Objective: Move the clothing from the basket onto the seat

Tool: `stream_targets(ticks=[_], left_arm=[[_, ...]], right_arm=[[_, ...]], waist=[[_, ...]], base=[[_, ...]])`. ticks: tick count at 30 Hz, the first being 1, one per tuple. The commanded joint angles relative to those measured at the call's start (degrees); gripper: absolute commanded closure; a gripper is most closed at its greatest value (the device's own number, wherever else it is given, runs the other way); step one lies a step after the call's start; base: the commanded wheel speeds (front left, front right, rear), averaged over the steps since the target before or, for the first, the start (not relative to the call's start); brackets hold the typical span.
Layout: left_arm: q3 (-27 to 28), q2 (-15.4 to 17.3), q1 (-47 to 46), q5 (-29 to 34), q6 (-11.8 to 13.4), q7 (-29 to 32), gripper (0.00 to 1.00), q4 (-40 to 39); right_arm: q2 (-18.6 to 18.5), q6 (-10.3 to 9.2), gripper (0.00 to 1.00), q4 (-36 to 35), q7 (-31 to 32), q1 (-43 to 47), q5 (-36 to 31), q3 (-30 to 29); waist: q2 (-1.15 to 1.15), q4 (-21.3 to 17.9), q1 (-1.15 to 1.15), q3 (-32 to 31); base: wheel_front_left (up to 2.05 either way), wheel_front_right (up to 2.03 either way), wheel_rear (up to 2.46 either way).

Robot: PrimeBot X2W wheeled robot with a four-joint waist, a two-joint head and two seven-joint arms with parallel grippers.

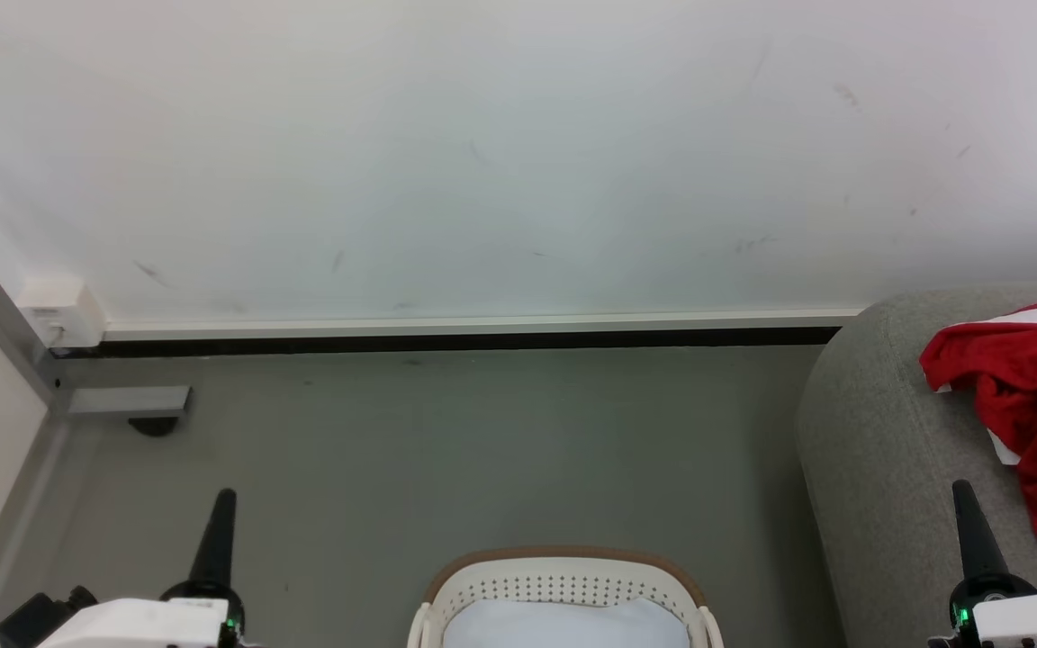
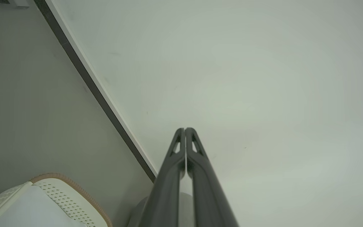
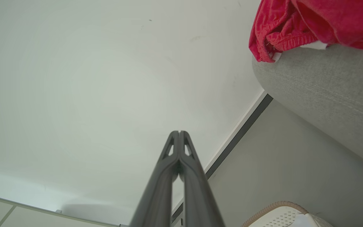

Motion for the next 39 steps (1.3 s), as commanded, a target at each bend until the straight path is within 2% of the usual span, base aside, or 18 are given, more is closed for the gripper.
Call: stream_targets(ticks=[1,39], left_arm=[[0.27,0.21,-1.01,-1.14,0.0,0.44,1.0,-0.59],[1.89,-0.1,-1.63,-17.56,1.08,4.85,1.0,-1.77]], right_arm=[[-0.36,-0.07,1.0,-0.29,0.36,-1.03,1.22,-0.29],[-1.94,-0.11,1.0,-0.26,2.75,-1.74,19.27,-0.17]], waist=[[0.0,0.02,0.0,0.01],[0.0,0.81,0.0,0.42]], base=[[0.0,0.0,0.0],[0.0,0.0,0.0]])
